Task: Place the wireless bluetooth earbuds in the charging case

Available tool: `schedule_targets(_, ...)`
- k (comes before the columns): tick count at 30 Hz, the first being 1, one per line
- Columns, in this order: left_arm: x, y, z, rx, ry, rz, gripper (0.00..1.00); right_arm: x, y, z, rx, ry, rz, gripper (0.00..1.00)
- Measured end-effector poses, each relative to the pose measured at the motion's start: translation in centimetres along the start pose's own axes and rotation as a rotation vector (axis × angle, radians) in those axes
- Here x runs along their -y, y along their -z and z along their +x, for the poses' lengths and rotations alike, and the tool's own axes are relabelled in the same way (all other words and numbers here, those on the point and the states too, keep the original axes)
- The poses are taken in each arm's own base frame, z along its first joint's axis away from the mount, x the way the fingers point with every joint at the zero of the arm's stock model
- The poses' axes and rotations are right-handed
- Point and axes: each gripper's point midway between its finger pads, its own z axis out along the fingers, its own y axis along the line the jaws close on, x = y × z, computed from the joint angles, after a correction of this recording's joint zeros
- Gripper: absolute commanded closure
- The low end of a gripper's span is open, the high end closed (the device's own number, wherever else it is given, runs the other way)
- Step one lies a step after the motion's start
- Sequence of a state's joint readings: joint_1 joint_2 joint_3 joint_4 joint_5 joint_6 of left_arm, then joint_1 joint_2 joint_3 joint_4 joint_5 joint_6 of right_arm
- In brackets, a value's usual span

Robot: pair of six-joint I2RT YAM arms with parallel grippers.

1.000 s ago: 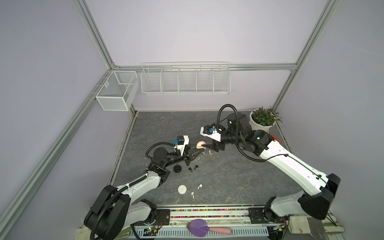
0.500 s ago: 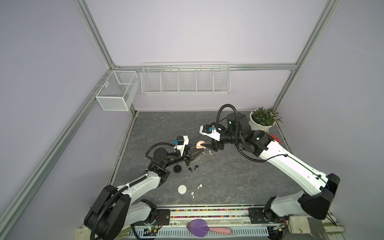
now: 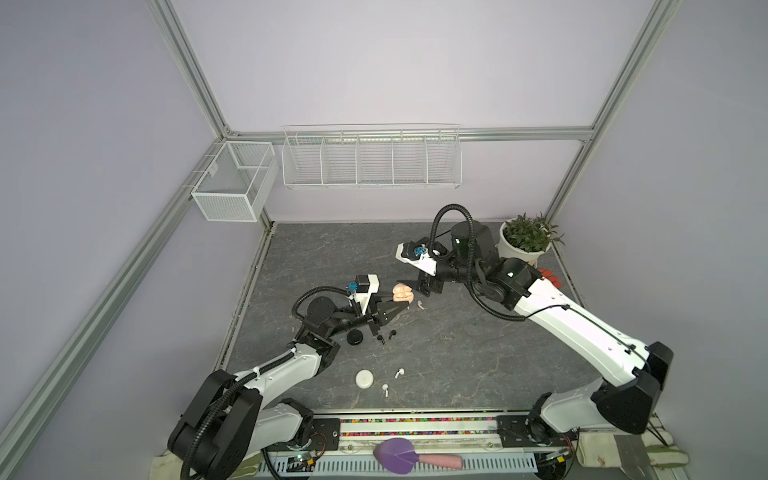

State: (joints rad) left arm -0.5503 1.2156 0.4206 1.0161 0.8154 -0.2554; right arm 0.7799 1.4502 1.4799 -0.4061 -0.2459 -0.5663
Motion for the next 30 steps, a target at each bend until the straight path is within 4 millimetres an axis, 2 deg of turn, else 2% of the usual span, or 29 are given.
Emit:
schedule_targets(3, -0.2, 0.1, 0.1, -0.001, 0.006, -0.015, 1.00, 0.9, 0.6, 0.2, -0.018, -0.104, 0.061, 0.24)
schedule_targets(5, -0.3, 0.5, -0.1, 0.005, 0.009, -0.046, 1.00, 1.7, 1.5, 0.9, -0.037, -0.233, 0.133, 0.27)
schedule_targets(9, -0.1, 1.8, -0.8, 0.035, 0.005, -0.118, 1.00, 2.4, 1.8, 5.1, -0.109, -0.500, 0.236, 0.30)
schedule_targets(12, -0.1, 2.4, -1.0, 0.043, 0.007, -0.152, 1.00, 2.3, -0.6, 9.5, -0.210, -0.655, 0.253, 0.35)
schedule_targets(16, -0.4, 2.8, -0.4, 0.031, 0.025, -0.180, 1.00, 1.0, -5.6, 15.4, -0.377, -0.761, 0.210, 0.43)
schedule_targets(17, -0.4, 2.9, -0.1, 0.025, 0.032, -0.185, 1.00, 0.5, -6.7, 16.5, -0.411, -0.776, 0.195, 0.47)
schedule_targets(20, -0.4, 3.2, 0.9, 0.009, 0.056, -0.197, 1.00, -0.9, -9.5, 19.7, -0.507, -0.805, 0.138, 0.48)
schedule_targets(24, -0.4, 3.6, 1.8, -0.009, 0.074, -0.208, 1.00, -1.8, -11.4, 21.7, -0.568, -0.820, 0.105, 0.48)
schedule_targets(30, -0.4, 3.8, 2.2, -0.017, 0.085, -0.212, 1.00, -2.5, -13.3, 23.4, -0.627, -0.812, 0.084, 0.50)
